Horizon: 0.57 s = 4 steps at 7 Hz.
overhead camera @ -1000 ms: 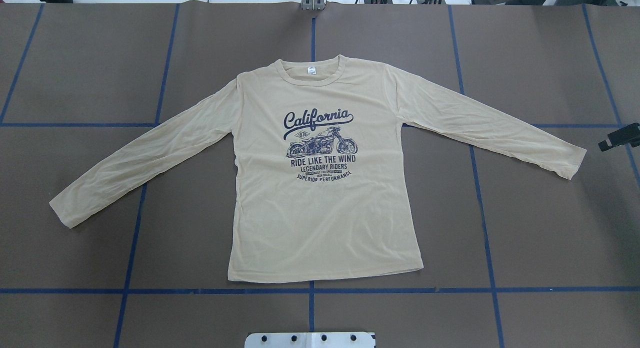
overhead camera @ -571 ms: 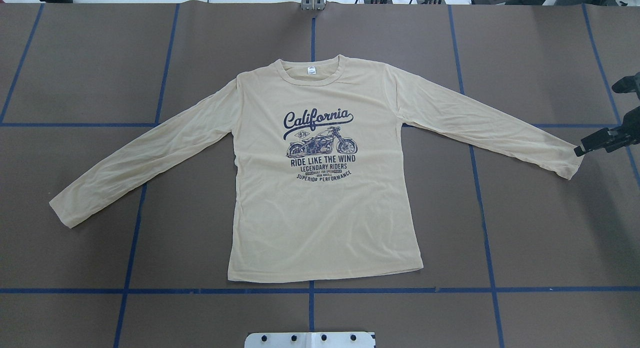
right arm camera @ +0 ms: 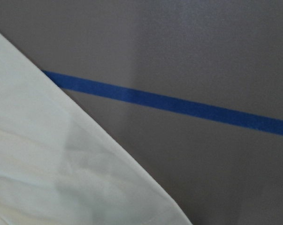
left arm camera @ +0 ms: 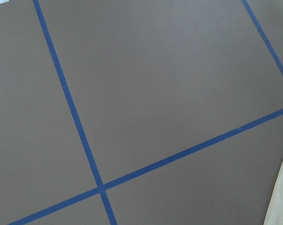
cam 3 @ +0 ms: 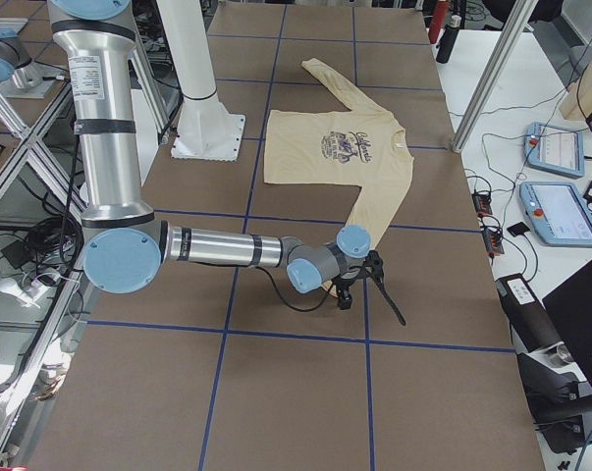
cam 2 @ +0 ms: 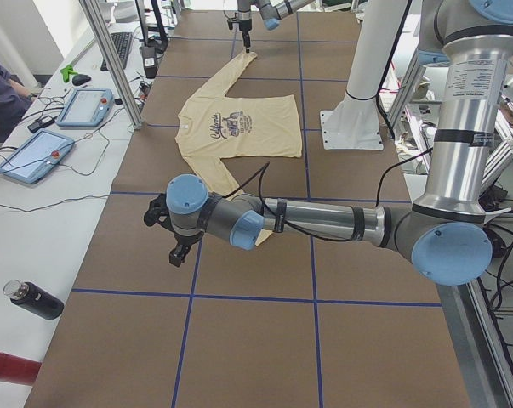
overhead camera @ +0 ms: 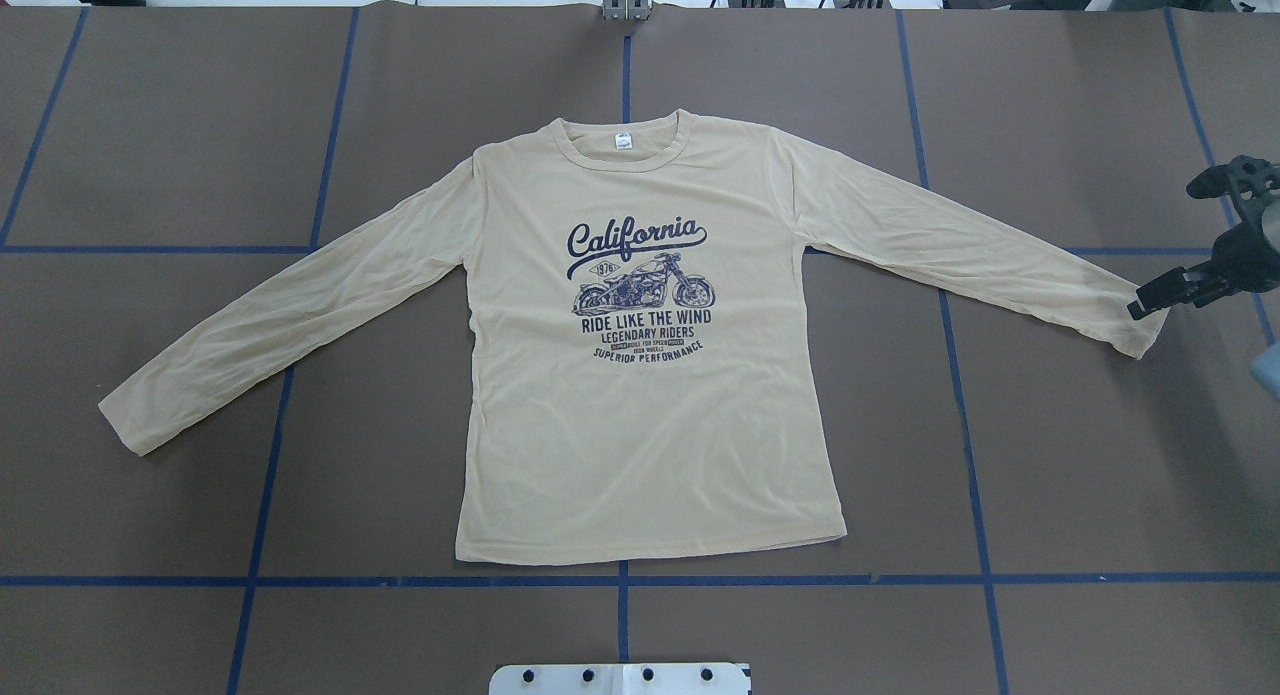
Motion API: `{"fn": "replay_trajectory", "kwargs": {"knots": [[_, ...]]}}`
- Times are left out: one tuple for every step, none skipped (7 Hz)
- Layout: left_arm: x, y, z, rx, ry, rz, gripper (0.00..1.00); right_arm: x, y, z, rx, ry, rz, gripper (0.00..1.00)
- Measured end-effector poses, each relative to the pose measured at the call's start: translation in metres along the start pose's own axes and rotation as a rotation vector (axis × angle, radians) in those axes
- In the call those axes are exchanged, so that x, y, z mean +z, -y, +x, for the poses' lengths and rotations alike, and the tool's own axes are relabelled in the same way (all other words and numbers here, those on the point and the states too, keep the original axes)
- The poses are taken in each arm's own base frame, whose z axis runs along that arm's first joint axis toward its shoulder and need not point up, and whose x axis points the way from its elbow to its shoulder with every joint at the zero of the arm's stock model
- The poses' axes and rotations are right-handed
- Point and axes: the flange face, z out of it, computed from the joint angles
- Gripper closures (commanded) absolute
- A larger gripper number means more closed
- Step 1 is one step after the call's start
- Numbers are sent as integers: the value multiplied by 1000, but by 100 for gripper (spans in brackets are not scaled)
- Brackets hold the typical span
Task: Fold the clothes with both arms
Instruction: 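Move the right gripper down to the cuff of the nearby sleeve and grasp it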
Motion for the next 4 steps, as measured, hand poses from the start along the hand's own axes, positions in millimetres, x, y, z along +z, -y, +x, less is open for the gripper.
{"fn": "replay_trajectory", "kwargs": {"knots": [[0,0,0,0,0,0,0,2,-1,2,5,0,-5,21],[0,0,0,0,1,1,0,3,-1,1,7,3,-7,31],[0,1,0,0,1,1,0,2,0,0,6,8,-7,44],[0,1,0,0,1,1,0,1,0,-2,5,13,-7,63]]}}
